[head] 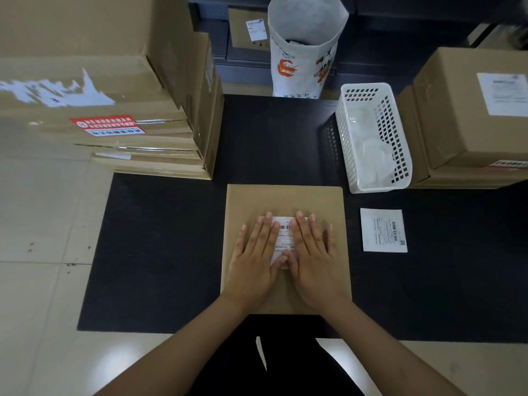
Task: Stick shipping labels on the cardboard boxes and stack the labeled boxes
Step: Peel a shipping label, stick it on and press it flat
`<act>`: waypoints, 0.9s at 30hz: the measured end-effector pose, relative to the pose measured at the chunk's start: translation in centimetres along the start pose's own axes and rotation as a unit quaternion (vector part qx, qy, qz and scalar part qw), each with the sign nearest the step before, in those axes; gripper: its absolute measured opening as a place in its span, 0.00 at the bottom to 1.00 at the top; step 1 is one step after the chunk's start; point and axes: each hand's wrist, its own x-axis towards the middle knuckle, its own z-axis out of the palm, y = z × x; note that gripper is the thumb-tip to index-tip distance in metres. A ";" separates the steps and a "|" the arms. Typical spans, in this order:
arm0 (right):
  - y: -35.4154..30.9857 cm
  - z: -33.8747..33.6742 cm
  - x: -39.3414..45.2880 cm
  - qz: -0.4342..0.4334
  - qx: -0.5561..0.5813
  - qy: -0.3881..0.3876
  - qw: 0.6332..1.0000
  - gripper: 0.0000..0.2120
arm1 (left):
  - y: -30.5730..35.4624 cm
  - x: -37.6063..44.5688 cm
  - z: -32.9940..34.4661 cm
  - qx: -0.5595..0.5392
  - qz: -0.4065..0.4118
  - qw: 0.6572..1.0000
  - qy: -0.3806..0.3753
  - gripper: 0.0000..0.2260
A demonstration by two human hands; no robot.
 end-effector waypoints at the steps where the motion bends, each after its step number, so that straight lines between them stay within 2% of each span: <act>1: 0.0 0.0 0.0 0.003 0.000 0.001 1.000 0.30 | 0.1 -0.1 0.0 -0.006 -0.014 1.000 0.008 0.28; 6: -0.1 0.0 -0.2 0.044 0.024 0.025 0.998 0.31 | -0.3 -0.5 0.1 -0.009 -0.071 0.997 0.040 0.25; 14: -0.2 0.0 -0.4 0.052 0.012 0.038 0.998 0.28 | -0.4 -0.7 -0.1 -0.014 -0.081 0.995 0.051 0.24; 16: -0.1 -0.6 -0.3 0.056 0.025 0.051 0.997 0.28 | -0.5 -0.6 -0.7 -0.021 -0.071 0.995 0.063 0.24; 20: -1.2 -1.2 0.2 -0.013 0.030 0.047 0.998 0.27 | 0.9 0.1 -2.0 -0.008 -0.008 0.999 0.044 0.25; 24: -2.3 -0.3 0.4 0.006 0.041 0.039 0.998 0.28 | 1.6 0.9 -1.6 -0.050 -0.004 0.999 0.010 0.27; 27: -1.8 0.2 0.3 0.005 0.027 0.031 0.999 0.27 | 0.8 0.9 -1.1 -0.017 0.024 1.000 -0.005 0.30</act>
